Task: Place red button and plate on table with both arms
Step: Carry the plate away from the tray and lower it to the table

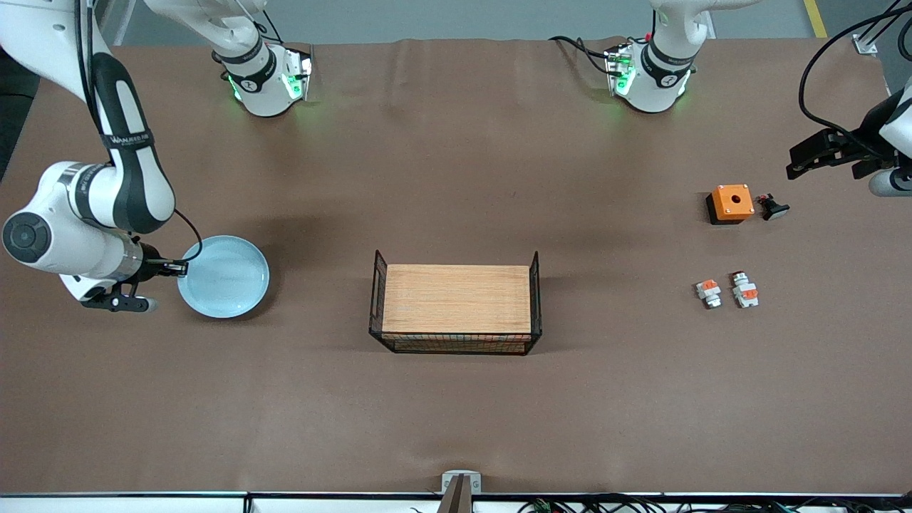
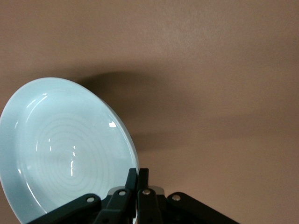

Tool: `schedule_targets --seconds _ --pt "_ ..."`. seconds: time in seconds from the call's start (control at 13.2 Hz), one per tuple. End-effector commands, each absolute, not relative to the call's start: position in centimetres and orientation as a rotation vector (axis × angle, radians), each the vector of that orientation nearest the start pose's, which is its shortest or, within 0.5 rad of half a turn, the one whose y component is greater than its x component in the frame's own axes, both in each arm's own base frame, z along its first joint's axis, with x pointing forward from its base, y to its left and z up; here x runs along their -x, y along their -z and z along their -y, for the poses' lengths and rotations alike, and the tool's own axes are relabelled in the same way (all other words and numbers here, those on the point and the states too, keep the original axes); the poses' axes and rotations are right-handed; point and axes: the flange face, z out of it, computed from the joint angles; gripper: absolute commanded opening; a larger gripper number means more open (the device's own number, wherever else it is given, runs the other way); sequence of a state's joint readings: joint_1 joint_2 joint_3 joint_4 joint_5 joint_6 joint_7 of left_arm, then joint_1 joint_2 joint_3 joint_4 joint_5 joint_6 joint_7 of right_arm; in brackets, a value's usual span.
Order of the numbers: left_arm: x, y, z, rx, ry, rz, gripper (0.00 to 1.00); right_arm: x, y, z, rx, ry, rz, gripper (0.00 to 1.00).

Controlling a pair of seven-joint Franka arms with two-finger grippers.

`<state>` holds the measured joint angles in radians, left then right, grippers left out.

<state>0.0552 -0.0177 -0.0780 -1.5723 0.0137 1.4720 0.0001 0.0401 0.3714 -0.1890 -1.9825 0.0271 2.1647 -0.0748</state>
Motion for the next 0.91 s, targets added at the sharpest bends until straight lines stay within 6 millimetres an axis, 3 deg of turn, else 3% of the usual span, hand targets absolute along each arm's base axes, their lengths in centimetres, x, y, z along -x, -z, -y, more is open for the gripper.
schedule_targets --seconds 0.0,0.61,0.68,0.84 --pt "-53.9 -62.7 1.2 3.128 -0.106 -0.042 1.0 -58.5 -24.2 8.7 3.135 -0.31 -0.092 0.03" --pt "-54.4 -62.1 1.2 3.129 -0.11 -0.045 1.0 -58.4 -18.1 11.0 3.145 -0.321 -0.132 0.17" --pt "-54.4 -62.2 1.2 3.129 -0.108 -0.043 1.0 -58.5 -17.7 11.2 3.13 -0.322 -0.16 0.24" --pt "-54.0 -62.4 1.1 3.128 -0.115 -0.035 1.0 -58.5 -17.1 11.1 3.108 -0.328 -0.197 0.5"
